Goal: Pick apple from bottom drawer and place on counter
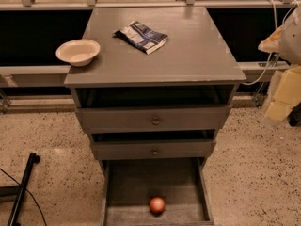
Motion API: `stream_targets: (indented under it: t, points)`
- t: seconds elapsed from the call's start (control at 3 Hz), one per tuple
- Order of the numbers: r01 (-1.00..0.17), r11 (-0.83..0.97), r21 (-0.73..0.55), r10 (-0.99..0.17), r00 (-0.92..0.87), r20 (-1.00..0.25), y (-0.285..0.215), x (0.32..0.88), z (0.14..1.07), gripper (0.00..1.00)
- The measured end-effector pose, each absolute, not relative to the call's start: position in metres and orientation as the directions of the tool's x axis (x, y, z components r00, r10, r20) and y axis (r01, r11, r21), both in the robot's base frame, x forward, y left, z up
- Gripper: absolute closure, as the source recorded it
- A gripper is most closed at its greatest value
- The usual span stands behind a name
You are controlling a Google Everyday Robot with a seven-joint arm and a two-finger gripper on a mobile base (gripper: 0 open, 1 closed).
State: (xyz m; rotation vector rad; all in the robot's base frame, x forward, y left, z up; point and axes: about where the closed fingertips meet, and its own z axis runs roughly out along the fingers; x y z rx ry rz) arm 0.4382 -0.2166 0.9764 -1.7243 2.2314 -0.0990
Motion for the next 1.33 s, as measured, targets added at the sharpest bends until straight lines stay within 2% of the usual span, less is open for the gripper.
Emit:
stream_targets:
  t: [0.33,0.67,1.0,1.33]
  points:
    - [-0.931,0.270,-0.246,-0.953,-0.221,-0.207,-0.217,0.438,0.976,0.00]
    - [-0.948,0.232,-0.216,-0.947,-0.168,-0.275,-0.208,0.442,0.961,0.00]
    - [-0.972,0.144,-0.183,-0.907,-0.055,-0.418,-0.180,0.435,0.917,0.00]
    - [-0.971,0.153,-0.181,-0.800,-0.015,-0.600,-0.171,0.433,0.862,0.00]
